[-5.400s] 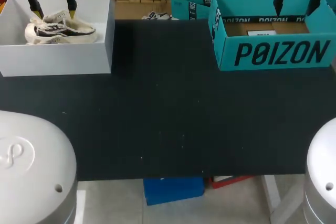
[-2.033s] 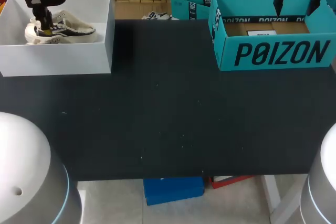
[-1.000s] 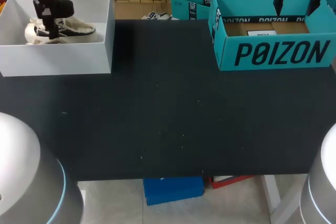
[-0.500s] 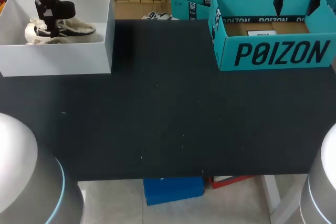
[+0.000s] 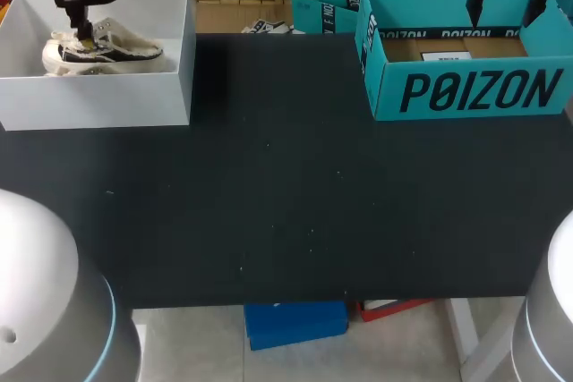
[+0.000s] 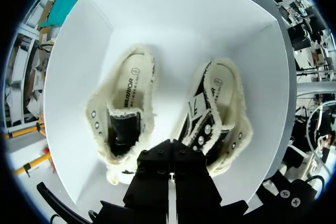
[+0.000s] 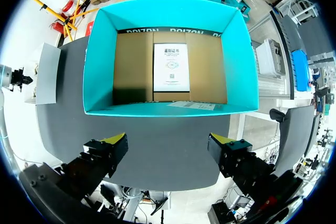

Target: Take the shoe out of the shoebox, open the shoe tongue, remove and reinsert the insole, then place the shoe into the shoebox

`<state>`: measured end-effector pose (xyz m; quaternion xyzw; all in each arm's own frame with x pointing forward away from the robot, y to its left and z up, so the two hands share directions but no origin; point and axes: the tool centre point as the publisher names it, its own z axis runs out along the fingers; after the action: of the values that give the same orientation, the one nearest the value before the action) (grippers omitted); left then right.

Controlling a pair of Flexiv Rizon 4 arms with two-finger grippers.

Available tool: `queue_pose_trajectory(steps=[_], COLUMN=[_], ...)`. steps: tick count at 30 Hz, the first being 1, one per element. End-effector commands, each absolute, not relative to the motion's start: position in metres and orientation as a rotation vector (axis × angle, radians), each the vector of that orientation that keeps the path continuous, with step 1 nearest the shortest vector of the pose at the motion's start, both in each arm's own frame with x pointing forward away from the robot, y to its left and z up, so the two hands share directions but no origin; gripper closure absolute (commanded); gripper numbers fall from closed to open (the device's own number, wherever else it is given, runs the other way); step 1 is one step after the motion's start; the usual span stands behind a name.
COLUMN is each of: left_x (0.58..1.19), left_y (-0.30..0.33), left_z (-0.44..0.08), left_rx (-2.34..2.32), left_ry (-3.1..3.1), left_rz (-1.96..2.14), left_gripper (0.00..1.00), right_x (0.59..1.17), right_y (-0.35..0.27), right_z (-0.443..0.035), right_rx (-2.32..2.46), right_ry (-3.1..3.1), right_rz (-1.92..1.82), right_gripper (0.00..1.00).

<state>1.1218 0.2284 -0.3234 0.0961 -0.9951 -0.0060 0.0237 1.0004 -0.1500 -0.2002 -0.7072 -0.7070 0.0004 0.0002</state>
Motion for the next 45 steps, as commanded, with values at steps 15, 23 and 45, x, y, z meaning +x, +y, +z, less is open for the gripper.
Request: queue_pose_trajectory(steps=[15,23,45], left_x=[1.09,1.087,1.06], left_y=[0.219,0.217,0.218], left_z=[-0.202,-0.179,-0.193], left_rx=[0.294,0.274,0.246], left_ry=[-3.215,-3.252,-3.198], left_rz=[0.094,0.128,0.077], left_gripper=[1.0,1.0,0.52], right_x=[1.0,1.0,1.0], right_y=[-0.15,-0.15,-0.15], right_z=[-0.2,-0.2,-0.2], right_rx=[-2.222,-2.222,-2.222], right_ry=[-2.221,-2.221,-2.221], right_rz=[0.002,0.002,0.002], right_gripper=[0.0,0.0,0.0])
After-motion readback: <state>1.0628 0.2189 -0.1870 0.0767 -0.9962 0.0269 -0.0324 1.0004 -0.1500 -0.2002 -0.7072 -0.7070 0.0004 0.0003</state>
